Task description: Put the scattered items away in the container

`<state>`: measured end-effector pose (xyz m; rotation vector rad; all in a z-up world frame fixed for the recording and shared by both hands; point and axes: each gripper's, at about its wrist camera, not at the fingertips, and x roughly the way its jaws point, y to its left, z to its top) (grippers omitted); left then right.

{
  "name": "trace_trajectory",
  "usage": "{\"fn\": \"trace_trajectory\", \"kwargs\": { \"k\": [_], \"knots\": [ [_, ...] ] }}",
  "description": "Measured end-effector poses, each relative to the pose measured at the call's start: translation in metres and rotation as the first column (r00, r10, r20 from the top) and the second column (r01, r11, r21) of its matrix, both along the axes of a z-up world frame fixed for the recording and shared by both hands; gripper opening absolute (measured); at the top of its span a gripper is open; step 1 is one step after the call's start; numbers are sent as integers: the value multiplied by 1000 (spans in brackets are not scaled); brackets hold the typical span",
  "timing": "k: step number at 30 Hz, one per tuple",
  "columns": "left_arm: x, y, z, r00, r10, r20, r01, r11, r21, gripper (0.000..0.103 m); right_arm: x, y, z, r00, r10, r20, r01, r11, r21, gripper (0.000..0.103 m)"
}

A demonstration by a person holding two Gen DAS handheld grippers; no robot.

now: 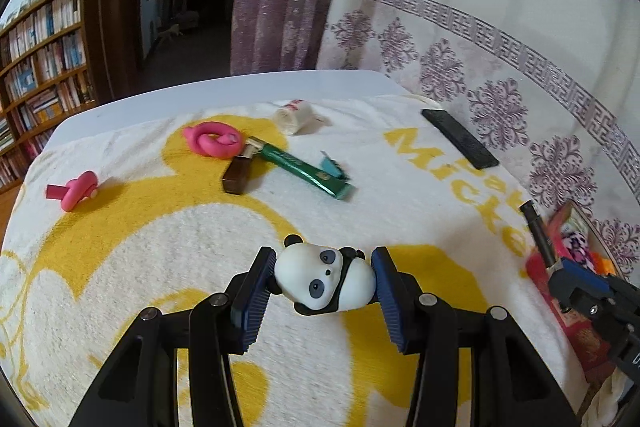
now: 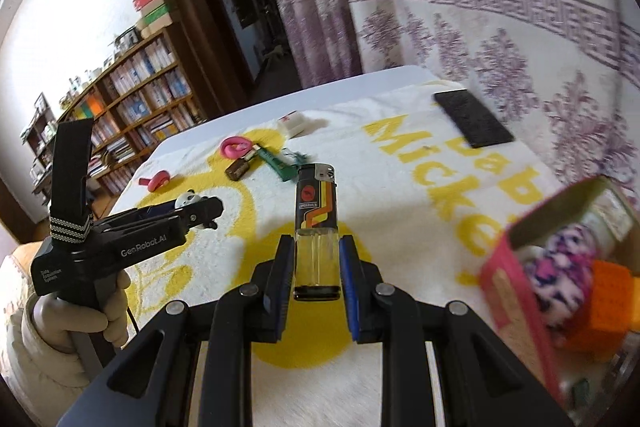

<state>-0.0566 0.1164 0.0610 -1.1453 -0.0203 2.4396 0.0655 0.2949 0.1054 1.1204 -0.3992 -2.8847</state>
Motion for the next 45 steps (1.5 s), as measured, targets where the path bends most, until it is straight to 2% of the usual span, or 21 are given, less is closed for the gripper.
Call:
{"fn": "trace_trajectory", "kwargs": {
  "k": [12, 22, 30, 37, 45],
  "knots": [
    [35, 56, 14, 991, -131, -9, 131, 991, 18, 51, 78, 63, 21, 981, -187, -60, 189, 981, 36, 25],
    [63, 104, 29, 974, -224, -31, 224, 974, 14, 51, 124, 106, 16, 954, -292, -65, 295, 955, 32, 25],
    [80, 137, 34, 958, -284, -33, 284, 959, 10, 51, 133, 116, 9, 948, -308, -72, 313, 948, 61, 25],
    [85, 151, 34, 954, -300, -26, 300, 954, 1, 51, 130, 122, -1, 956, -290, -37, 291, 956, 38, 25],
    [91, 168, 41, 941, -334, -45, 335, 942, -2, 51, 134, 123, -1, 959, -279, -50, 281, 959, 39, 25]
  ]
}}
